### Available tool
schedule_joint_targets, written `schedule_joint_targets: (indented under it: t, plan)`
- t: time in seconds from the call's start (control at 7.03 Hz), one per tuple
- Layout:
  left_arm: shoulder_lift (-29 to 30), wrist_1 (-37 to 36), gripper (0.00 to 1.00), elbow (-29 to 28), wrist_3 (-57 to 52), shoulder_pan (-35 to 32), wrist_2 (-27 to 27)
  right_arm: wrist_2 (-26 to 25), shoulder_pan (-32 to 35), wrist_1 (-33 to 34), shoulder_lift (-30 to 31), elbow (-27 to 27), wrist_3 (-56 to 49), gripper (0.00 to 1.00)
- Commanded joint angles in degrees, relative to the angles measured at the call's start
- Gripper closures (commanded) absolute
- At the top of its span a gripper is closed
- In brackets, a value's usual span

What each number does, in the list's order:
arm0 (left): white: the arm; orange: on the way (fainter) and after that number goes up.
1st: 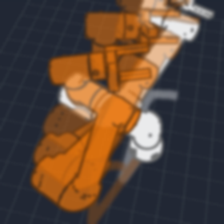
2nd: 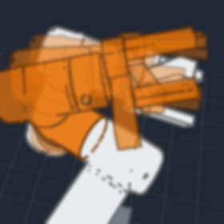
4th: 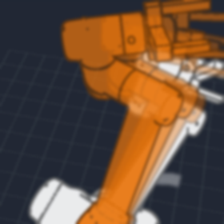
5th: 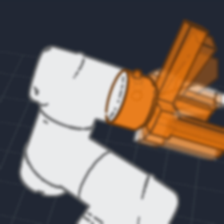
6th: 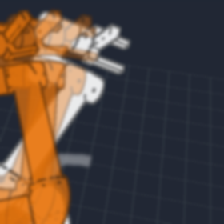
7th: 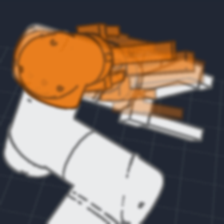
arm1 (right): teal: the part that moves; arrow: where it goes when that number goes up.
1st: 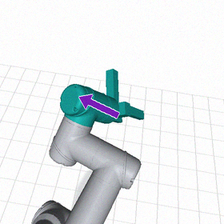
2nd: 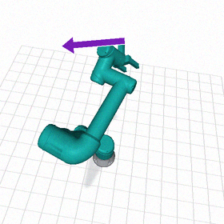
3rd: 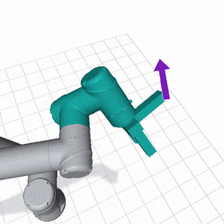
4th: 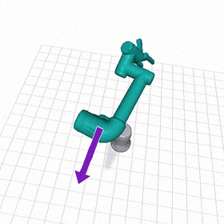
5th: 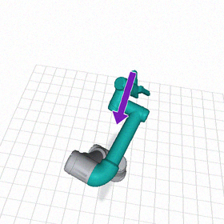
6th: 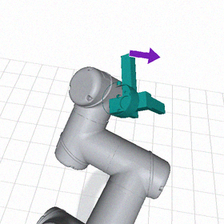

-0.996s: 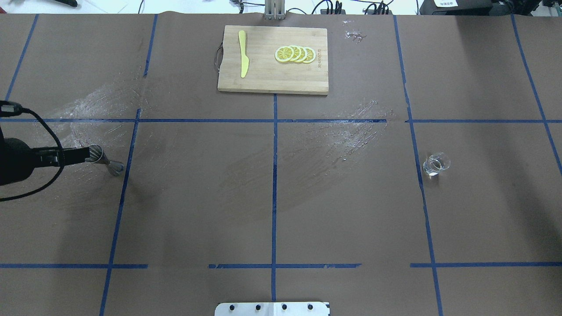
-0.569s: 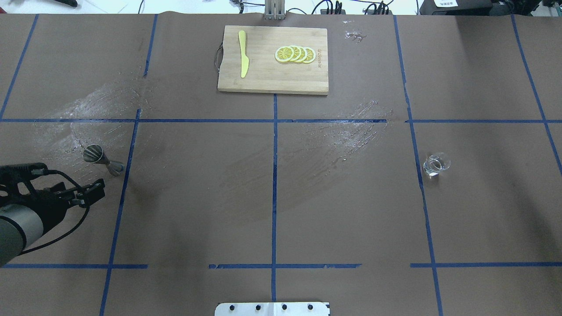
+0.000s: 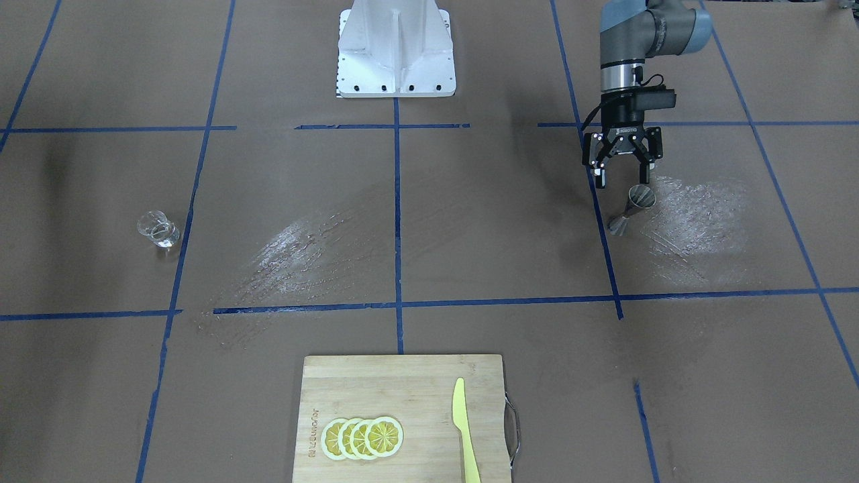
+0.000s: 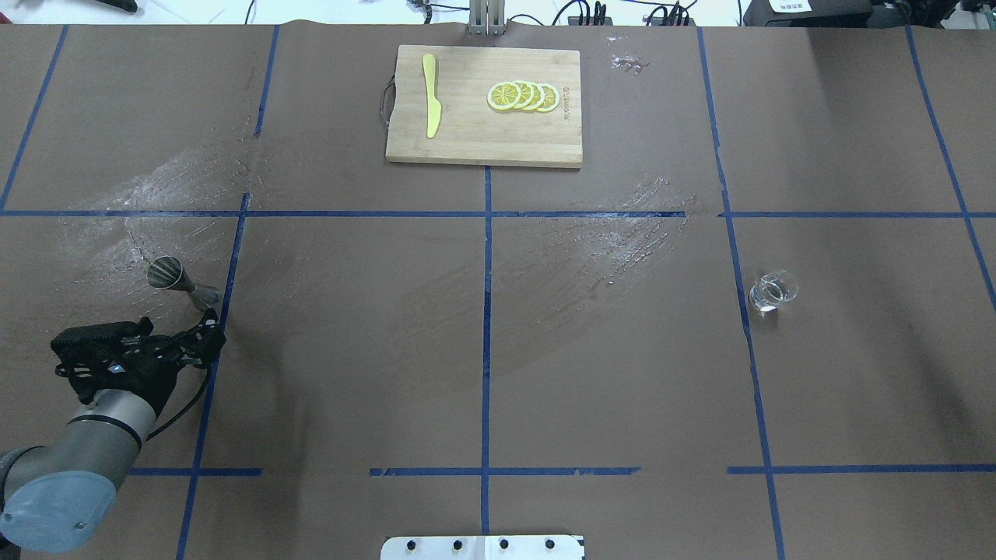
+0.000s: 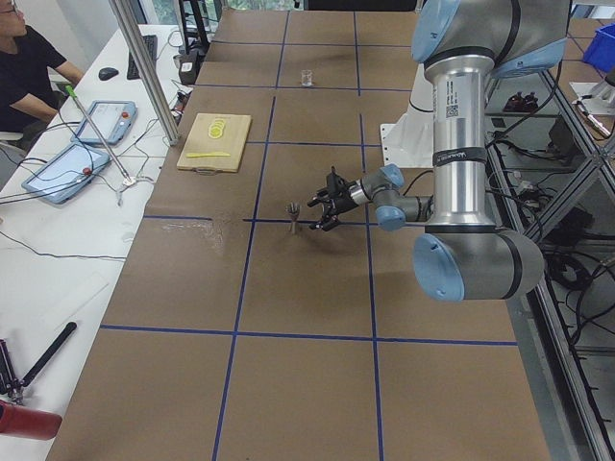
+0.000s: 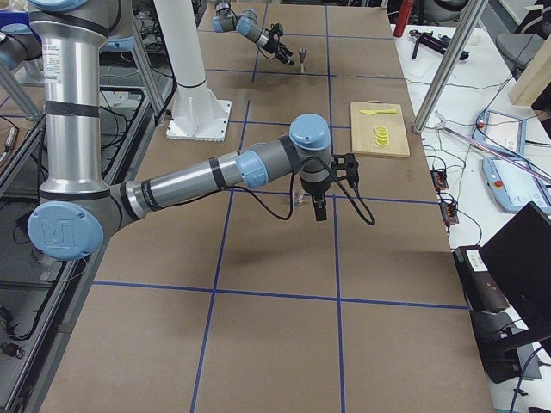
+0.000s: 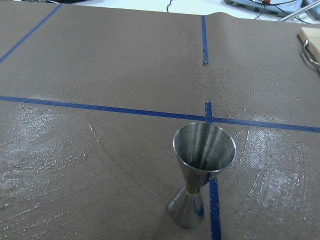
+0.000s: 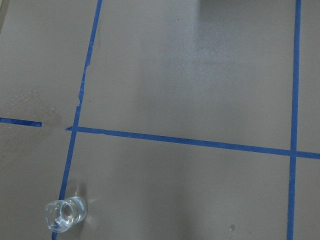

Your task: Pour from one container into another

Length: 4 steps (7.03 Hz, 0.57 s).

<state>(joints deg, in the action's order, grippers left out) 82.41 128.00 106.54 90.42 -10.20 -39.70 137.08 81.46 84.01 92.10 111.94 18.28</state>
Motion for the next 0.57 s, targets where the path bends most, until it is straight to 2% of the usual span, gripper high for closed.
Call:
schedule_joint_targets:
  t: [0.0,0.14,0.43]
  plan:
    - [1.7,-0.03,0.01,-2.74,0.11,0.0,4.88,-2.5,-2.86,-0.08,-0.08,1.95,5.48,0.0]
    - [1.7,-0.03,0.01,-3.52,0.02,0.0,6.72,-6.35,-6.19,-0.08,0.18,4.84,10.58,0.0]
    - [2.31,-0.03,0.02,-5.1,0.02,0.0,8.66,-9.09,-11.38,-0.16,1.49,8.89,18.86,0.0]
